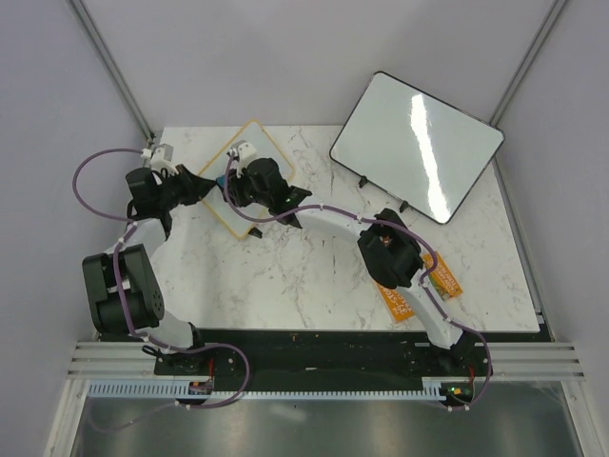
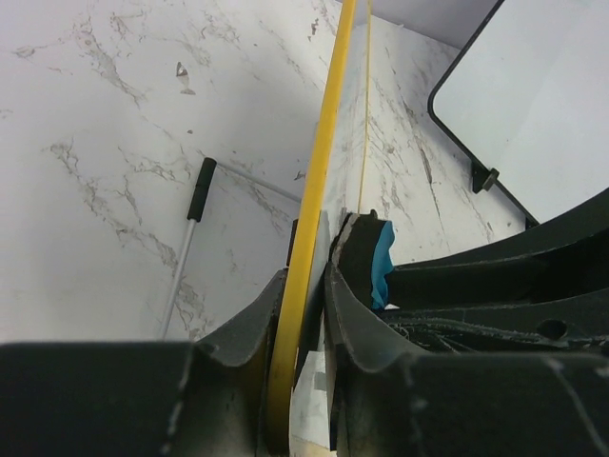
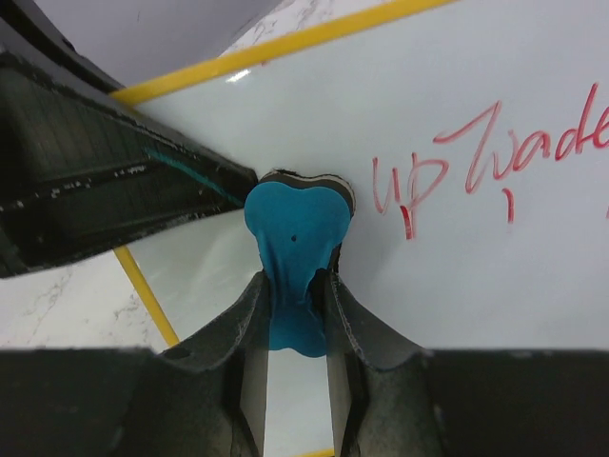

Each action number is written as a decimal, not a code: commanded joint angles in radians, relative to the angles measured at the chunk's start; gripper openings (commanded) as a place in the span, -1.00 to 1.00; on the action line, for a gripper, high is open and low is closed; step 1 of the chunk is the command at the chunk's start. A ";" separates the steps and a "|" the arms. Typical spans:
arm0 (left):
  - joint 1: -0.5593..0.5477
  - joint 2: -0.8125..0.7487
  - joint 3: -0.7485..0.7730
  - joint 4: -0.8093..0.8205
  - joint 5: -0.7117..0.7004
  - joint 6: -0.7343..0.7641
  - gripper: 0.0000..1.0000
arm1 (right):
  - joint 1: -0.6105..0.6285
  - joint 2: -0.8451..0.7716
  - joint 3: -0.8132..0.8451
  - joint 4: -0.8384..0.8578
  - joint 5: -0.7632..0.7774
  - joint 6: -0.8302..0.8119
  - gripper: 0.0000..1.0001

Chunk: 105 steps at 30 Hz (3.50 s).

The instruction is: Erase the whiteboard

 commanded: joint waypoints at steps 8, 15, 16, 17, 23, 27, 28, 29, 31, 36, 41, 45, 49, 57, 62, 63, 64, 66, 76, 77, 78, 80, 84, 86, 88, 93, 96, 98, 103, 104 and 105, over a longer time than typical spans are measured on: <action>-0.048 -0.014 -0.006 -0.112 -0.043 0.157 -0.96 | -0.097 0.126 0.194 0.053 -0.067 0.165 -1.00; -0.048 -0.020 -0.009 -0.112 -0.045 0.158 -0.97 | -0.181 0.182 0.234 0.059 -0.083 0.218 -1.00; -0.049 -0.020 -0.009 -0.113 -0.046 0.158 -0.96 | -0.184 0.185 0.232 0.040 -0.075 0.219 -1.00; -0.049 -0.019 -0.008 -0.113 -0.046 0.158 -0.97 | -0.189 0.186 0.234 0.027 -0.050 0.228 -1.00; -0.049 -0.028 -0.012 -0.113 -0.048 0.158 -0.96 | -0.234 0.216 0.243 -0.024 -0.069 0.271 -1.00; -0.051 -0.028 -0.012 -0.116 -0.049 0.163 -0.97 | -0.229 0.213 0.243 -0.003 -0.151 0.254 -1.00; -0.052 -0.028 -0.014 -0.117 -0.051 0.163 -0.96 | -0.227 0.209 0.240 -0.003 -0.162 0.246 -1.00; -0.053 -0.030 -0.012 -0.120 -0.051 0.166 -0.97 | -0.223 0.203 0.238 -0.004 -0.176 0.234 -1.00; -0.057 -0.030 -0.011 -0.123 -0.055 0.171 -0.96 | -0.217 0.183 0.237 -0.033 -0.208 0.197 -1.00; -0.065 -0.040 -0.011 -0.129 -0.063 0.178 -0.96 | -0.200 0.105 0.182 -0.091 -0.276 0.148 -1.00; -0.077 -0.046 -0.009 -0.144 -0.075 0.190 -0.97 | -0.163 0.090 0.200 -0.194 -0.341 0.087 -1.00; -0.092 -0.053 -0.008 -0.155 -0.092 0.207 -0.97 | -0.134 0.075 0.200 -0.262 -0.377 0.051 -1.00; -0.100 -0.056 -0.006 -0.164 -0.103 0.217 -0.96 | -0.102 0.051 0.185 -0.263 -0.359 0.025 -1.00; -0.112 -0.062 -0.006 -0.172 -0.118 0.229 -0.96 | -0.094 0.088 0.228 -0.164 -0.287 0.083 -1.00; -0.114 -0.068 -0.009 -0.175 -0.125 0.232 -0.96 | -0.108 0.107 0.214 -0.055 -0.190 0.099 -1.00; -0.114 -0.069 -0.009 -0.173 -0.125 0.233 -0.97 | -0.114 0.114 0.218 -0.041 -0.190 0.126 -1.00; -0.114 -0.071 -0.009 -0.173 -0.125 0.235 -0.97 | -0.125 0.122 0.226 -0.030 -0.205 0.143 -1.00; -0.115 -0.073 -0.009 -0.175 -0.125 0.235 -0.96 | -0.137 0.136 0.234 0.005 -0.210 0.178 -1.00; -0.129 -0.077 -0.008 -0.173 -0.129 0.237 -0.96 | -0.207 0.183 0.257 0.030 -0.124 0.307 -1.00; -0.129 -0.076 -0.005 -0.175 -0.125 0.237 -0.97 | -0.214 0.196 0.286 0.013 -0.106 0.342 -1.00; -0.131 -0.074 -0.006 -0.175 -0.125 0.237 -0.97 | -0.221 0.212 0.306 0.001 -0.105 0.356 -1.00; -0.137 -0.076 -0.005 -0.176 -0.126 0.237 -0.97 | -0.237 0.254 0.358 -0.047 -0.096 0.372 -1.00; -0.140 -0.088 -0.008 -0.178 -0.134 0.238 -0.97 | -0.260 0.272 0.349 -0.058 -0.075 0.412 -1.00; -0.145 -0.094 -0.008 -0.179 -0.138 0.243 -0.97 | -0.273 0.271 0.332 -0.059 -0.078 0.430 -1.00; -0.148 -0.099 -0.011 -0.187 -0.144 0.250 -0.97 | -0.289 0.269 0.312 -0.061 -0.088 0.449 -1.00; -0.154 -0.097 -0.009 -0.192 -0.158 0.256 -0.96 | -0.300 0.283 0.314 -0.053 -0.173 0.450 -1.00; -0.157 -0.096 -0.011 -0.195 -0.161 0.260 -0.96 | -0.300 0.291 0.317 -0.023 -0.269 0.450 -1.00; -0.160 -0.097 -0.009 -0.196 -0.169 0.260 -0.97 | -0.297 0.295 0.318 -0.001 -0.350 0.453 -1.00; -0.164 -0.102 -0.012 -0.196 -0.175 0.263 -0.96 | -0.290 0.268 0.245 0.008 -0.414 0.429 -1.00; -0.164 -0.105 -0.014 -0.196 -0.178 0.263 -0.96 | -0.289 0.263 0.228 0.019 -0.424 0.429 -1.00; -0.169 -0.105 -0.014 -0.196 -0.181 0.264 -0.97 | -0.284 0.256 0.214 0.028 -0.446 0.429 -1.00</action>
